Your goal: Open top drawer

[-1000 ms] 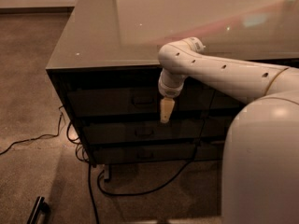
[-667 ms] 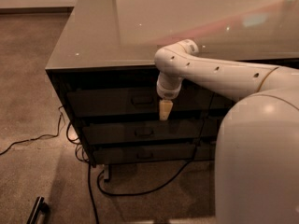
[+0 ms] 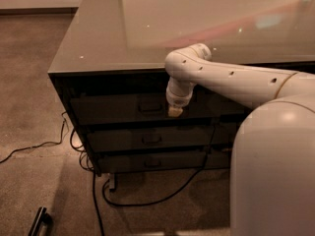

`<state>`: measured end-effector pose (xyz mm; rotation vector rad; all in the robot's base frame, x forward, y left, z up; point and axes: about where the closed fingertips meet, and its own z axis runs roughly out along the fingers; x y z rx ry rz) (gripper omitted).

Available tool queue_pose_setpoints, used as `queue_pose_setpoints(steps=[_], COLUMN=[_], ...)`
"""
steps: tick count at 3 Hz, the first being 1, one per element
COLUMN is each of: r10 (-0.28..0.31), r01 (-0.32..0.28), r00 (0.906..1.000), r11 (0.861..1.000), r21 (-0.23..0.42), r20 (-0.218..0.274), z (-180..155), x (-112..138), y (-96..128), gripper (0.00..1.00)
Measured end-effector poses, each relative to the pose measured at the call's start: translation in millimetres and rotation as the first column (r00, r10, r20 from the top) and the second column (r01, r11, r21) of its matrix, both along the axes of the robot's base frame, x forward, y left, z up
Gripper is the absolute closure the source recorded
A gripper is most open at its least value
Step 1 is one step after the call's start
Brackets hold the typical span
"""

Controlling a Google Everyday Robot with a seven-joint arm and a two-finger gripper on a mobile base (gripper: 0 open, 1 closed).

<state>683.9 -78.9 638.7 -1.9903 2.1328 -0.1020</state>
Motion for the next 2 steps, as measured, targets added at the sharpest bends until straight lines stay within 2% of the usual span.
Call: queue_pose_setpoints(steps=[1,2], r10=[0.000,0.003], r01=[0.000,-0.003], r00=[1.0000,1.0000], r11=[1.000,1.000], r21=[0.000,0.017], r20=[0.000,-0.001], z=[5.8,8.5], x=[0.0,1.3], y=[0.0,2.0], gripper=[0.88,1.00])
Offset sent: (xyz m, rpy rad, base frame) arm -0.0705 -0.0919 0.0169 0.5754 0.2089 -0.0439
